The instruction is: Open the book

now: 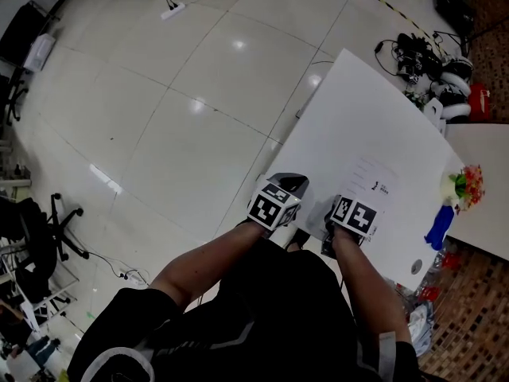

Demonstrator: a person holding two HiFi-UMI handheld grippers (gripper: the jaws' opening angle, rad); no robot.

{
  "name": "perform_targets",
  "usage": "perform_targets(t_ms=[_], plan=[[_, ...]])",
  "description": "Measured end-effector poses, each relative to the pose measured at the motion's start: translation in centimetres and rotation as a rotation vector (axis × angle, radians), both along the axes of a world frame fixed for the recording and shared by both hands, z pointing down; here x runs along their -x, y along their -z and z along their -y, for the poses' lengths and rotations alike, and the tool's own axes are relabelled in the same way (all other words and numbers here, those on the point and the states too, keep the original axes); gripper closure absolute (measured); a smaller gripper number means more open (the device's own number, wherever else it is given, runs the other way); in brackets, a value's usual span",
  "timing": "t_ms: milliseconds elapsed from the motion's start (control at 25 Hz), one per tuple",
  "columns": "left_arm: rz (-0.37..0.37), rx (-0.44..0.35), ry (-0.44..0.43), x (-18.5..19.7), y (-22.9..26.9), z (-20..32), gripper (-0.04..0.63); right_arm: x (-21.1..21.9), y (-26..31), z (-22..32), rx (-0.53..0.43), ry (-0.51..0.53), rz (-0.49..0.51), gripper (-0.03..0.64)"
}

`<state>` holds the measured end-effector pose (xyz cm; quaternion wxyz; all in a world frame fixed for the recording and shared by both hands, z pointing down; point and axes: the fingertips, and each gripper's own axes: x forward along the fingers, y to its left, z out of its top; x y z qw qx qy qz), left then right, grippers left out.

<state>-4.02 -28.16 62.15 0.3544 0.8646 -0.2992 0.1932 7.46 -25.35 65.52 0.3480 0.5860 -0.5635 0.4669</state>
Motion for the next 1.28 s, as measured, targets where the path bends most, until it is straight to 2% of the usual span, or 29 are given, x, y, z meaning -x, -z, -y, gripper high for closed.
perform_targets(t_ms=[200, 400, 600, 720, 920, 1280], plan=[[-0.002, -0.008, 0.006, -0.5, 0.5, -0.2, 0.600, -0.7, 1.5, -0.2, -0.020, -0.038, 0.084, 0.617], [-0.001, -0.008, -0.003, -2.2, 0.8, -0.3, 0.600, -1.6, 4.7, -0.4, -0.093, -0.054, 0.187, 0.618], [-0.012, -0.038, -0.045, -5.2, 2.4, -0.7, 0.600, -4.7, 8.9, -1.2, -0.193, -0.110, 0.261, 0.618], [-0.009, -0.053, -0.085, -7.4, 3.3, -1.1, 0.600, -8.5, 11.3, -2.2, -0.257, -0.168, 0.265, 0.618], [0.003, -0.085, -0.152, -12.2, 4.9, -2.0, 0.600, -17.5, 13.0, -4.7, -0.310, -0.287, 0.252, 0.618], [0.053, -0.101, -0.232, -18.3, 5.9, -4.3, 0.600, -30.3, 10.7, -9.3, -0.345, -0.472, 0.277, 0.618]])
